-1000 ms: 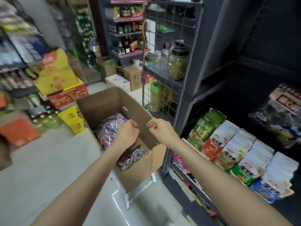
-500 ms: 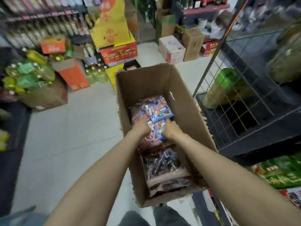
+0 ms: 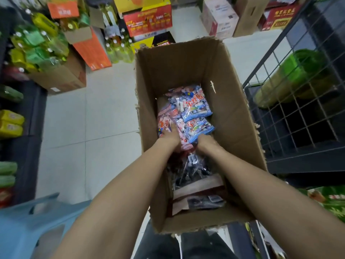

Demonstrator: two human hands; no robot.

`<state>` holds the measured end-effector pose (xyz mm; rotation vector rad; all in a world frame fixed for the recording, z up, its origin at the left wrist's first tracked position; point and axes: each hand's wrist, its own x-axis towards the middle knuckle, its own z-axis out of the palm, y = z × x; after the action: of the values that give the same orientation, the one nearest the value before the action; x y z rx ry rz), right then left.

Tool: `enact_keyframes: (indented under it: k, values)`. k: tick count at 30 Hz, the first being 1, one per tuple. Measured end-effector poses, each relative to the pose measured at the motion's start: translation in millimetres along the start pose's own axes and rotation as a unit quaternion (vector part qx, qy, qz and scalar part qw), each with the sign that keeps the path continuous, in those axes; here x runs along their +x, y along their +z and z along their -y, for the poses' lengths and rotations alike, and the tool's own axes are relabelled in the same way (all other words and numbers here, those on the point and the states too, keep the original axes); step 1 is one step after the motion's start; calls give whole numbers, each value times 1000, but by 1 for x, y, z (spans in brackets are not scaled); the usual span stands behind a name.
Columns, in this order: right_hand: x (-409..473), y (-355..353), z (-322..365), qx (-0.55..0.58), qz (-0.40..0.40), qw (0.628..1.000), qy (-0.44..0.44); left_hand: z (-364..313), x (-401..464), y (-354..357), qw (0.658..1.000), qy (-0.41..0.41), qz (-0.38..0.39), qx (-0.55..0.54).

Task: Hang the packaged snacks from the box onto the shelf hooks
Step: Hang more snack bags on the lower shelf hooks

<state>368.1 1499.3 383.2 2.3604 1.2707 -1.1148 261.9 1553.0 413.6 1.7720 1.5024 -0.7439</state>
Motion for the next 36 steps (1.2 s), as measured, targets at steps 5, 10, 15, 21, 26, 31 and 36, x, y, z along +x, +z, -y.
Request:
enact_keyframes:
  k: [5,10,15,21,26,31,36]
  values:
    - [-20,-40,6,-28,23,999,-18,-6,-5,-14,998,37,-49,33]
    - [-43,-87,2,4,-41,998,-40,-14,-22,-36,979,136,-154,-11]
    - [-71,-118,0,148,-78,985,-32,-15,-60,-57,953,252,-156,-61]
    - [-113,-138,-12,463,-187,865,-46,5,-109,-66,904,366,-93,-200]
    - [-173,-132,-20,647,-227,726,-50,29,-147,-71,872,451,-121,-145]
    - [-228,-109,-39,726,-265,634,-30,50,-175,-66,819,533,-185,-102]
    - [-300,-73,-65,776,-290,560,-27,33,-228,-44,697,554,-447,-89]
